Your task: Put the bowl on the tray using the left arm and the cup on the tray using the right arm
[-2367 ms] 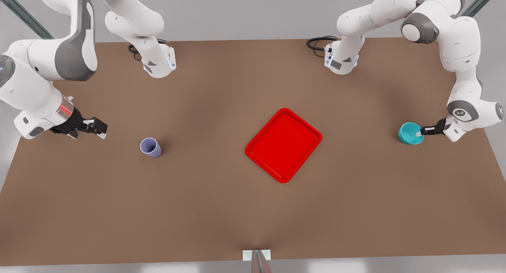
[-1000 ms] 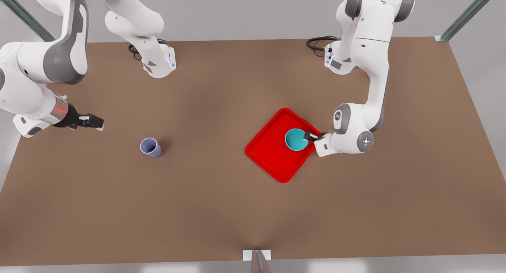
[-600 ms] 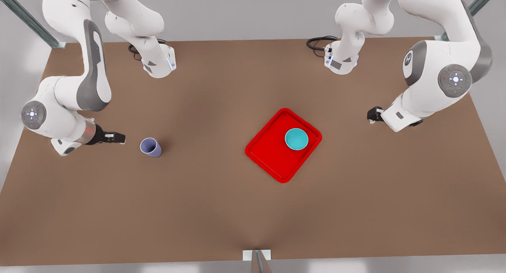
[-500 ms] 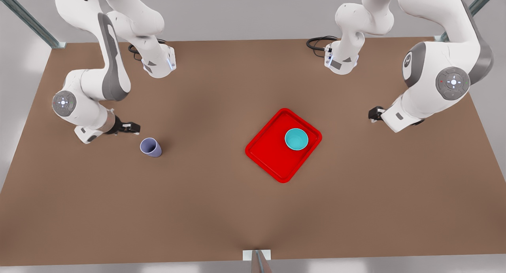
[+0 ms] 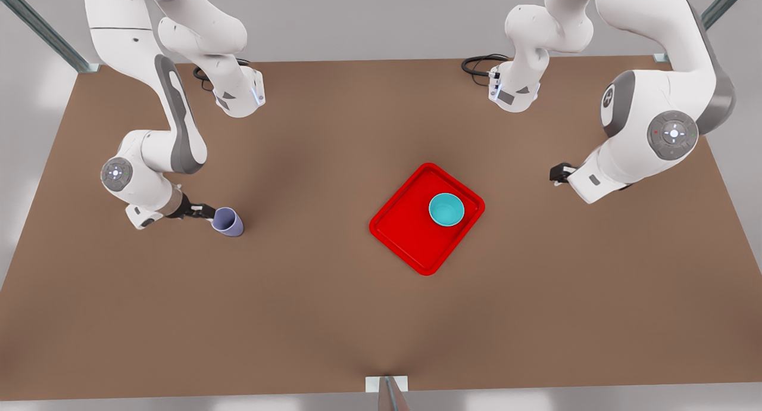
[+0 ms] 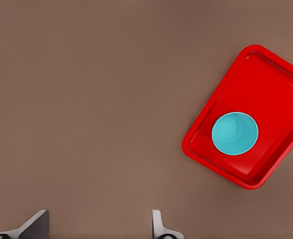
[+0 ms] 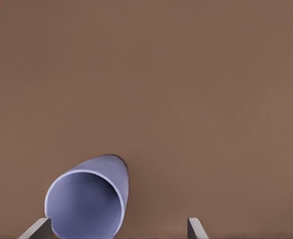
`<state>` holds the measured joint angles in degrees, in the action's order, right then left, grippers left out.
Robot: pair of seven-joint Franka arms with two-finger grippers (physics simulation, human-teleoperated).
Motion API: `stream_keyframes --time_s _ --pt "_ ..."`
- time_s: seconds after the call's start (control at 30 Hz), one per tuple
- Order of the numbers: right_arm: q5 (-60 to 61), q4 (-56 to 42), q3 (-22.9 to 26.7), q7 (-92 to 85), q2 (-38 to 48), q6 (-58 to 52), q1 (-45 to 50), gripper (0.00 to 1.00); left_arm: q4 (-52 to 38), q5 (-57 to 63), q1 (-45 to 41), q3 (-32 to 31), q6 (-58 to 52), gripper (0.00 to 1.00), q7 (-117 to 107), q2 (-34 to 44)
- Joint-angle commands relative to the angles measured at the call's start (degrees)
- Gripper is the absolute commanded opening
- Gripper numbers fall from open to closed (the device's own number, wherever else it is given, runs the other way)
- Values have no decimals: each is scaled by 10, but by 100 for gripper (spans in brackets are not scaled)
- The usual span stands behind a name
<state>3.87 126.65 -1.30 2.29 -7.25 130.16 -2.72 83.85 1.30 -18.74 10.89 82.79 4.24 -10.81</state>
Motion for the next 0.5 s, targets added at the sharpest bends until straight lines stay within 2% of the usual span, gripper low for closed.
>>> stream_keyframes --time_s 0.0,0.27,0.47 --pt "0 0 0 0 0 0 2 100 0 -2 0 0 3 100 1 0" --pt "0 -1 -2 -1 -48 38 3 100 1 0 0 2 3 100 -1 -5" --pt "2 6 -3 0 -46 39 18 100 1 -1 0 2 3 100 -3 -9"
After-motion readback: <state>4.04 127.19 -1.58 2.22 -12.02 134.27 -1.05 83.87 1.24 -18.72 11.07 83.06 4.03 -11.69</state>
